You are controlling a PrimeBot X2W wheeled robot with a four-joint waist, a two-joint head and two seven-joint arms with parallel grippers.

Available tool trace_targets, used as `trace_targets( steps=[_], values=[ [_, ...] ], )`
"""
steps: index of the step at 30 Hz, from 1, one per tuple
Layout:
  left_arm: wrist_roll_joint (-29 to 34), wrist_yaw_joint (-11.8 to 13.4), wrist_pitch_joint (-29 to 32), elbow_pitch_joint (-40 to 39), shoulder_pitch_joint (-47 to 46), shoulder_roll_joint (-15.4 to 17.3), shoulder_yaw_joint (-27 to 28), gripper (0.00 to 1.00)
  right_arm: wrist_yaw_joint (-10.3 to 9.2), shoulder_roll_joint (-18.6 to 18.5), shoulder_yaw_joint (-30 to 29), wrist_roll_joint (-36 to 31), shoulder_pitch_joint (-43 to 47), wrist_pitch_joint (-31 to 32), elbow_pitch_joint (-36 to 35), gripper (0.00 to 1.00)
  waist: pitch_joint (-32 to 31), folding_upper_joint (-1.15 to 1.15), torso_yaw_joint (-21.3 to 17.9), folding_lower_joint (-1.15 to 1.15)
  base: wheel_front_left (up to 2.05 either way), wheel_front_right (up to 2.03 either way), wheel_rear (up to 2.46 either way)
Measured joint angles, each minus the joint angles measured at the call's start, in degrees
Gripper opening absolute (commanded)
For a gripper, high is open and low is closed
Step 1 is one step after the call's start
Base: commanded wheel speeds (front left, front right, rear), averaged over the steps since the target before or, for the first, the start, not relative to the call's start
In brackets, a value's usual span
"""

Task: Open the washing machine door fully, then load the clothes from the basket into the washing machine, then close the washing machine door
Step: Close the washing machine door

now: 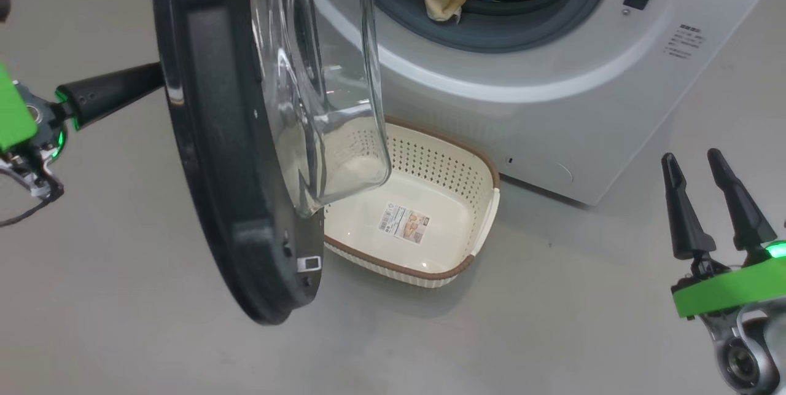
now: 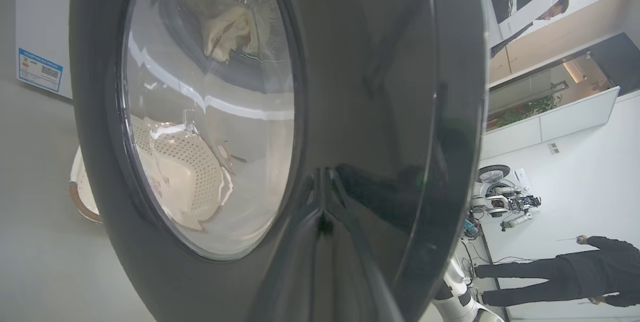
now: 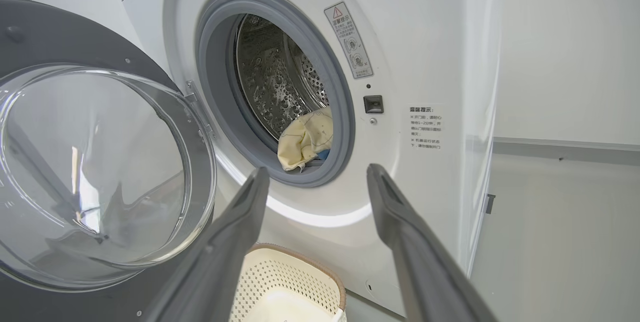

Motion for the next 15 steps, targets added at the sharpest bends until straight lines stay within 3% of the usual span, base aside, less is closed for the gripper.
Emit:
trace_targets(
  steps=[15],
  values=[
    [2.99, -0.01, -0.84, -0.51, -1.22, -4.38, -2.26, 0.00, 0.00, 2.16, -0.73, -0.09, 0.90, 0.00, 0.03, 1.00, -0.13, 0.00, -7.55, 0.00, 0.00, 0.00, 0.00]
  ],
)
